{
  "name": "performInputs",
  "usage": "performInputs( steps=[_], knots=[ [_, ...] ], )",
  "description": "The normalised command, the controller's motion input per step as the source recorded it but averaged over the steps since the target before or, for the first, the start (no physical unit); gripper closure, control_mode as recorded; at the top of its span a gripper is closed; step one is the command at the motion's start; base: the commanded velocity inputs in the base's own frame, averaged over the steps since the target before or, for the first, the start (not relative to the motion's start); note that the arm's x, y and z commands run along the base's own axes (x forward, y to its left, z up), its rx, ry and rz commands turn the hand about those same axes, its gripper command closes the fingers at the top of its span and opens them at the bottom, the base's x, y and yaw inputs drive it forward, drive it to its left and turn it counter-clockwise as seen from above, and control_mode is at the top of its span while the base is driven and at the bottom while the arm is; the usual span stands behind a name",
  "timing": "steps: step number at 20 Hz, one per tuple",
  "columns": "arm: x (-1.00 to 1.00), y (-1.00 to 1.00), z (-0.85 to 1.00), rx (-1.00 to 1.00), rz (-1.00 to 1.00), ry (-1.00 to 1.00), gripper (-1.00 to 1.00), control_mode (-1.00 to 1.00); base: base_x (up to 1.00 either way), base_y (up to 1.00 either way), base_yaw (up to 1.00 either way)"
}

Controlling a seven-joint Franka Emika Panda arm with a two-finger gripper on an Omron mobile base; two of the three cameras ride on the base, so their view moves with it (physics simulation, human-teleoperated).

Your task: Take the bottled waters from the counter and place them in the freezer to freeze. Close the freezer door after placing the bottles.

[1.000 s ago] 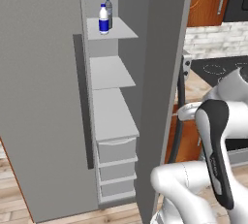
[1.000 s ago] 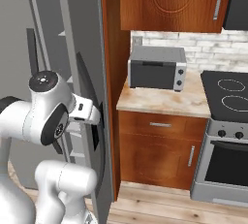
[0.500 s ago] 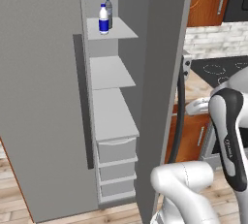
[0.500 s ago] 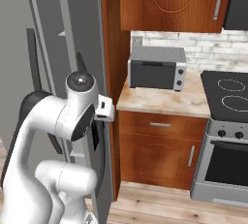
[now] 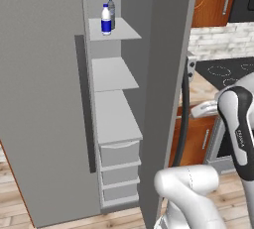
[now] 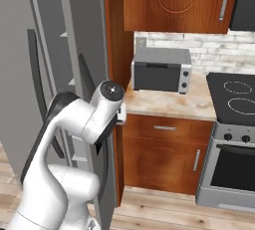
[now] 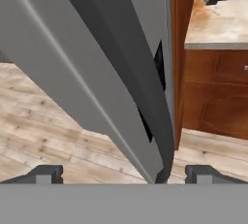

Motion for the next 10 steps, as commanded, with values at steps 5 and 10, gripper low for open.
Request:
performInputs(
  steps=[5,10],
  knots=[
    [0.33,0.00,-0.31,0.10,0.18,-0.06,-1.00,-1.00,0.00,0.00,0.00],
    [0.15,-0.03,-0.07,0.04,0.06,0.01,-1.00,-1.00,0.00,0.00,0.00]
  ],
)
